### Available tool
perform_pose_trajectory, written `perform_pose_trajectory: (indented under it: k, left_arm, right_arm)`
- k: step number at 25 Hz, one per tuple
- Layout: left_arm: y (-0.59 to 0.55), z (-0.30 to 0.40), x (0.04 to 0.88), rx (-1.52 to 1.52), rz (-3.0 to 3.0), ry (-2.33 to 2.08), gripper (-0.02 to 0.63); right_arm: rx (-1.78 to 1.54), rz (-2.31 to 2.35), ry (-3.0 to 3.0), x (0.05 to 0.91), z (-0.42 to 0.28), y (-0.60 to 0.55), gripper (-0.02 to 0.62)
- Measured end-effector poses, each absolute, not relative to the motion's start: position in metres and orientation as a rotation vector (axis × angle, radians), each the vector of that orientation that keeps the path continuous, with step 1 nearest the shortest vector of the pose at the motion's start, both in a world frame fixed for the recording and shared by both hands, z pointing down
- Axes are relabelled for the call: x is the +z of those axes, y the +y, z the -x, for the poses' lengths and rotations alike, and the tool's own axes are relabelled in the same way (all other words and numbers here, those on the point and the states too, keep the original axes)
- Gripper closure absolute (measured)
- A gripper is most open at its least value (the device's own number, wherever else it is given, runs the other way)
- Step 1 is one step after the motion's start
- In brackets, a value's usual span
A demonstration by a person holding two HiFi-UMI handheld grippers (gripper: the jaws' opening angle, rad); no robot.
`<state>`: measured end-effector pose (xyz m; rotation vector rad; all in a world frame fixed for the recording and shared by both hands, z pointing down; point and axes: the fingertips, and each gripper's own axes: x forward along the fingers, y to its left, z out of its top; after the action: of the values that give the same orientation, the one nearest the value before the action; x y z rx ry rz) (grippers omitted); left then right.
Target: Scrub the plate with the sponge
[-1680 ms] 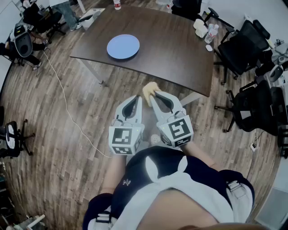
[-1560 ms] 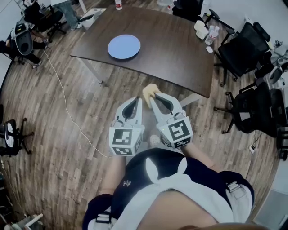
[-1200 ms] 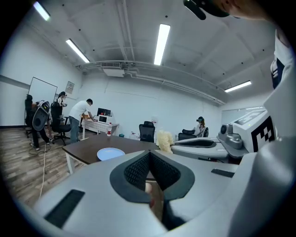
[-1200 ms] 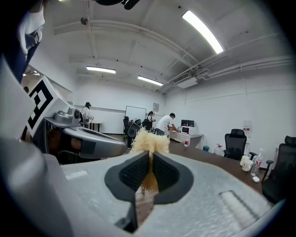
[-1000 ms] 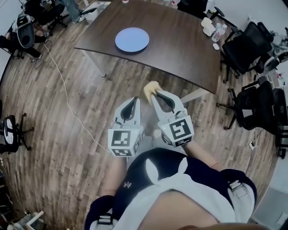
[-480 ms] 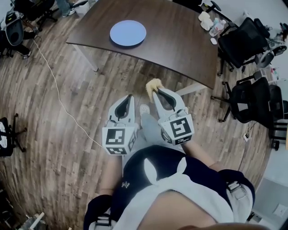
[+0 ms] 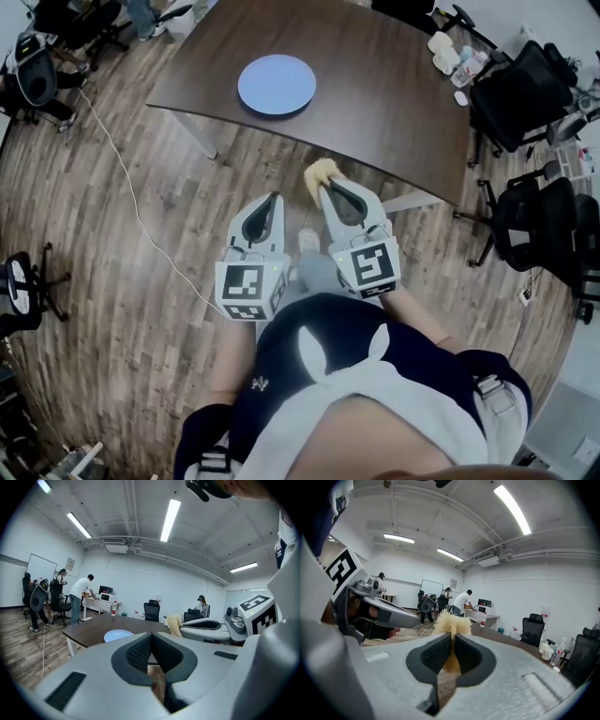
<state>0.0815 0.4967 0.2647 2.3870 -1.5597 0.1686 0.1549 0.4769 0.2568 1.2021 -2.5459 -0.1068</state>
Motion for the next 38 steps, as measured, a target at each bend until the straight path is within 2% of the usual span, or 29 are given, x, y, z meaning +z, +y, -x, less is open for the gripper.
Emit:
perform_pose_trajectory:
  k: [16, 25, 38]
  left_arm:
    - [0.346, -0.093, 0.263, 0.15, -2.347, -1.623, 0.6]
    - [0.297, -0.111, 0.266, 0.152, -2.324, -1.682, 0.6]
    - [0.212, -0.081, 0.288, 0.244, -2.254, -1.673, 0.6]
  right_arm:
    - [-0.13, -1.123, -2.577, 0.262, -0.165, 0.328, 0.571]
    - [-0.178, -1.073, -2.607, 0.264, -0.185, 0.275, 0.571]
    - [-0.115, -1.039, -2.581, 0.283, -0.165, 0.19, 0.571]
